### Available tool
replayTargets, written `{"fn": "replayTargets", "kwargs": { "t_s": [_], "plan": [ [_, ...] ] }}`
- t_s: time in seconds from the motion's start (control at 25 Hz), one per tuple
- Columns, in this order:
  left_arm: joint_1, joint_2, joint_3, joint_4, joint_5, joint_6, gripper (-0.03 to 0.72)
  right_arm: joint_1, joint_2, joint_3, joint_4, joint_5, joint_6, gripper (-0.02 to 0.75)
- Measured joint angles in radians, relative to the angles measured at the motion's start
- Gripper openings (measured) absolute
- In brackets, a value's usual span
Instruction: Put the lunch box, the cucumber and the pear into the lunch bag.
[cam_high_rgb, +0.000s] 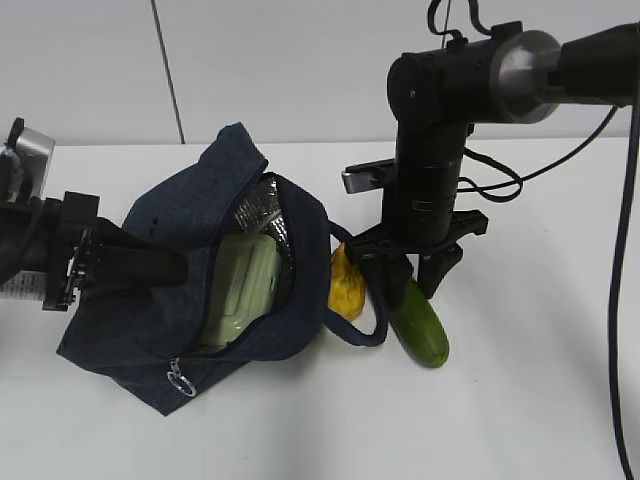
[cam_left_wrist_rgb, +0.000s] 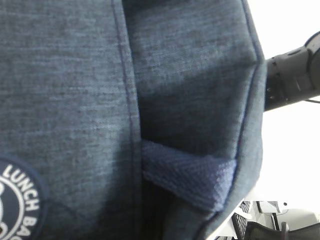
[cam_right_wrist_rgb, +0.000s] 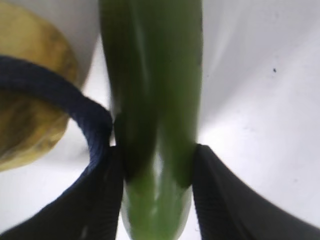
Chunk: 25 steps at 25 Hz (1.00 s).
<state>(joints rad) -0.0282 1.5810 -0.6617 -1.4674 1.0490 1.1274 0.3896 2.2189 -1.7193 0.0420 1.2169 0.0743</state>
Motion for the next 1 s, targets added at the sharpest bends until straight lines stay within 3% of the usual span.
{"fn": "replayTargets", "kwargs": {
  "t_s": [0.56, 0.64, 0.84, 1.0],
  "plan": [
    [0.0, 0.0, 0.0, 0.0, 0.013, -0.002, 0.001, -0.002, -0.031, -0.004, -0.013, 0.007, -0.017, 0.202],
    [0.0, 0.0, 0.0, 0.0, 0.015, -0.003, 0.001, -0.002, -0.029, -0.004, -0.014, 0.007, -0.025, 0.216],
    [0.0, 0.0, 0.0, 0.0, 0.018, -0.003, 0.001, -0.002, -0.016, -0.004, -0.014, 0.005, -0.034, 0.362],
    [0.0, 0.0, 0.0, 0.0, 0.019, -0.003, 0.001, -0.002, -0.012, -0.004, -0.014, 0.005, -0.035, 0.4]
  ]
}}
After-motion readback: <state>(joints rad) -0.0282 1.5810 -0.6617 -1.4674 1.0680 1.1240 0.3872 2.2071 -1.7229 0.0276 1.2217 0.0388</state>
